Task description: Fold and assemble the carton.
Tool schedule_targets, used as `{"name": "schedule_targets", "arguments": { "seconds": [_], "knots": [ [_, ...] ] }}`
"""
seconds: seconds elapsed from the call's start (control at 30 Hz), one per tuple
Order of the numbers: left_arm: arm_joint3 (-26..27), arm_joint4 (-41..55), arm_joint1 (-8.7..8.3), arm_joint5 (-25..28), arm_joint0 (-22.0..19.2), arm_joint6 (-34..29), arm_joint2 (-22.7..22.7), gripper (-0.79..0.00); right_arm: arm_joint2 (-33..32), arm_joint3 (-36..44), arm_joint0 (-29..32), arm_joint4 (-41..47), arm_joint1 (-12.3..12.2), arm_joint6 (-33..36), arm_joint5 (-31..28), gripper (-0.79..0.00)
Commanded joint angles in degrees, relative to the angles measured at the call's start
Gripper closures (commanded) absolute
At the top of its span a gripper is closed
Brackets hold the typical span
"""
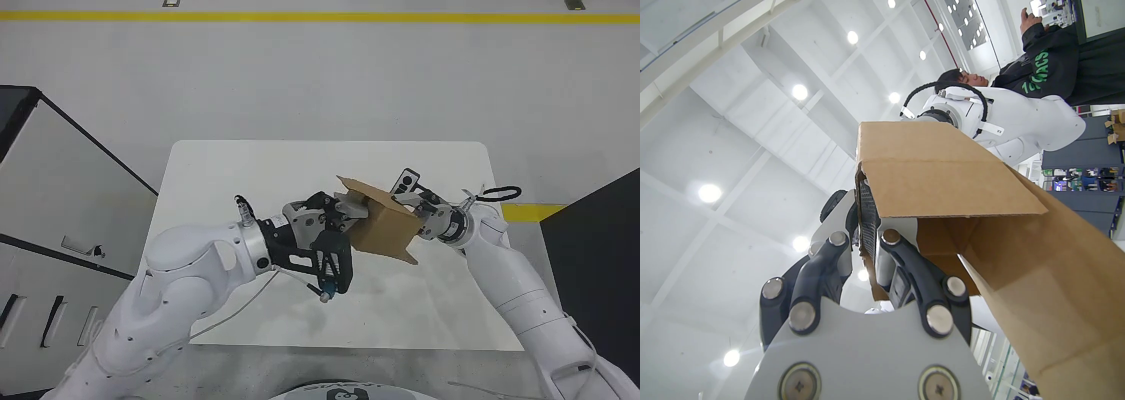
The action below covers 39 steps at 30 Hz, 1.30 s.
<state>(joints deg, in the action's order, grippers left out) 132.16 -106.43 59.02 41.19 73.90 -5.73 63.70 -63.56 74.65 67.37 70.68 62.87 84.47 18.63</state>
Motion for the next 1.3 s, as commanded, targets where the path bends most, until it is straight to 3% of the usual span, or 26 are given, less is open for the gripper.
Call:
{"name": "schedule_targets", "arguments": {
  "seconds": [0.0,0.87,1.27],
  "knots": [
    [0.13,0.0,0.0,0.12,0.12,0.07,-0.18,0.0,0.0,0.0,0.0,0.0,0.0,0.0,0.0,0.0],
    [-0.25,-0.31,0.27,-0.05,-0.27,0.22,-1.95,0.0,0.0,0.0,0.0,0.0,0.0,0.0,0.0,0.0],
    [0.89,-0.27,0.03,-0.7,0.71,-1.07,0.97,0.0,0.0,0.0,0.0,0.0,0.0,0.0,0.0,0.0]
  ]
}}
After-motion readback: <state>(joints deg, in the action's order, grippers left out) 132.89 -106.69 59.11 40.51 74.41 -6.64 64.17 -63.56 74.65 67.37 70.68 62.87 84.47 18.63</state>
